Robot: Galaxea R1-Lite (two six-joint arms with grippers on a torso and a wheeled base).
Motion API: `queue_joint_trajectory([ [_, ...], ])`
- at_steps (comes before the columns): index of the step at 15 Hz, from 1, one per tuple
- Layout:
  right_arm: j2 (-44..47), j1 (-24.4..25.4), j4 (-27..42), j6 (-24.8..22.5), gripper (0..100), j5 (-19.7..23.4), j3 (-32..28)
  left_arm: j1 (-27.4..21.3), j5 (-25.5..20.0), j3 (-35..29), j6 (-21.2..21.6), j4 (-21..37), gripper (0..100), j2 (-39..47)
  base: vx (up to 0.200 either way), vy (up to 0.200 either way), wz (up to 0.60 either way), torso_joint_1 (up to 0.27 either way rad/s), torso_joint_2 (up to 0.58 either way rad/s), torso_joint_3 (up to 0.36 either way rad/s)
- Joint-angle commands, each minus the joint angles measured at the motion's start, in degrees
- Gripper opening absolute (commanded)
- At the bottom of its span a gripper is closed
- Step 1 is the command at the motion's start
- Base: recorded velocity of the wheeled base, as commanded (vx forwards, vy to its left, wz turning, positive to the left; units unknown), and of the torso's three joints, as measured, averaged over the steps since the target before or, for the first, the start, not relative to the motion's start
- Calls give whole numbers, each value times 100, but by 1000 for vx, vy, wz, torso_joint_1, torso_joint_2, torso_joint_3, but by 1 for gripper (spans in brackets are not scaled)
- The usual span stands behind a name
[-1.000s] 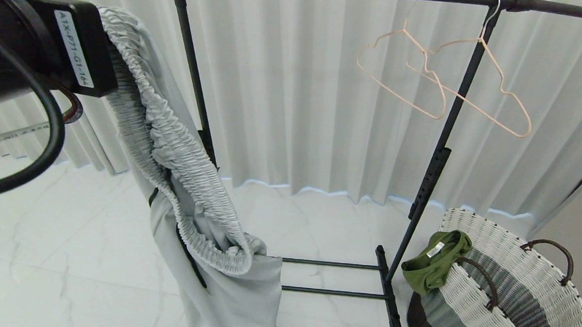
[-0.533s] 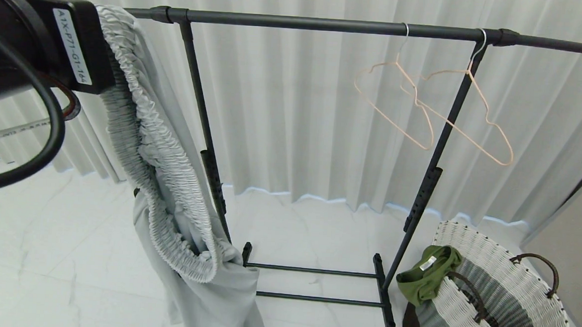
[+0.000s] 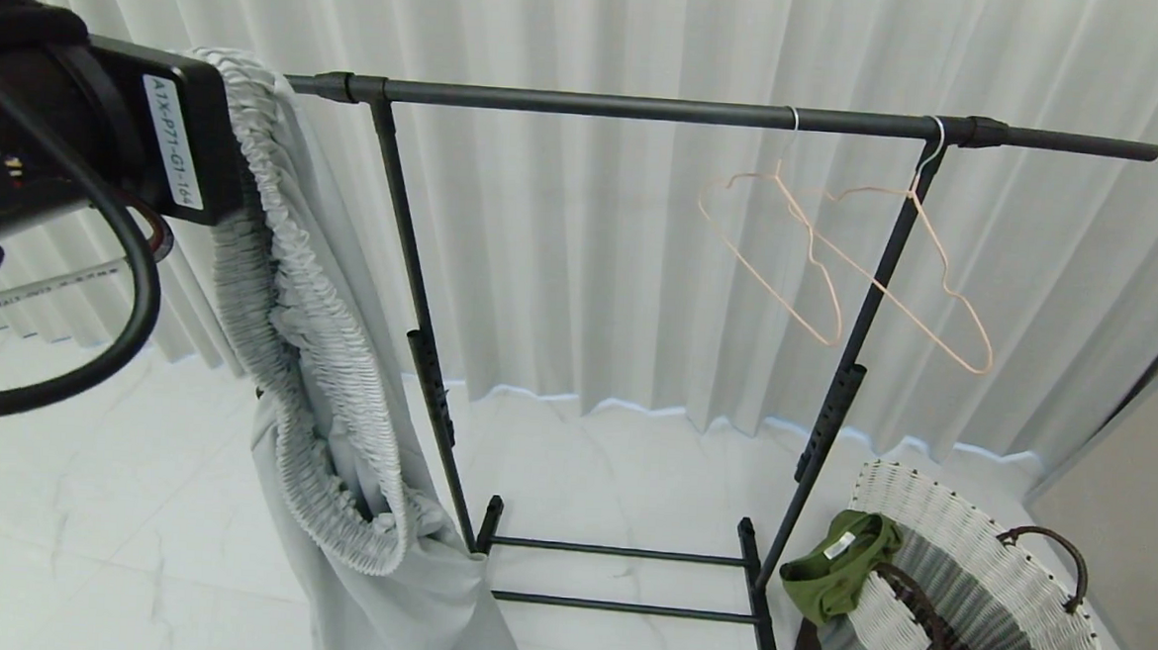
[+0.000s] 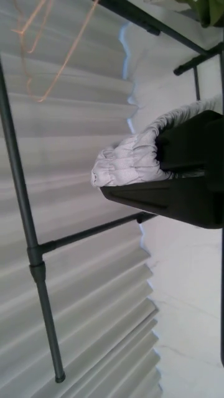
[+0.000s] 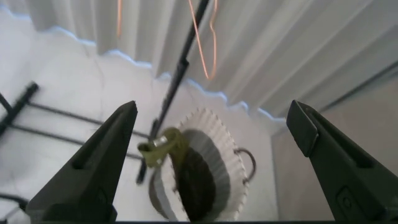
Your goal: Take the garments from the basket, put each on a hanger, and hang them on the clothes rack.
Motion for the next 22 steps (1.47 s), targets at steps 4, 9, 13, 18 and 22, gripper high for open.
queue_joint_trajectory([
  [4,15,-15,-502,22,100,304,625,10,12,178,4,-6,0,-20,0,-150,0,15,-38,-19],
  [9,59,-15,-493,31,100,313,643,10,3,204,-14,-6,0,15,0,-200,0,8,0,-1],
  [13,191,-15,-493,119,100,313,617,10,-23,257,-40,-15,0,15,0,0,0,0,0,0],
  [18,560,-6,-537,330,100,550,476,89,-41,283,-22,-6,0,33,120,0,0,-2,3,1],
  [22,754,-6,-502,418,100,559,467,106,-49,275,-22,-6,0,68,200,0,0,5,5,0],
])
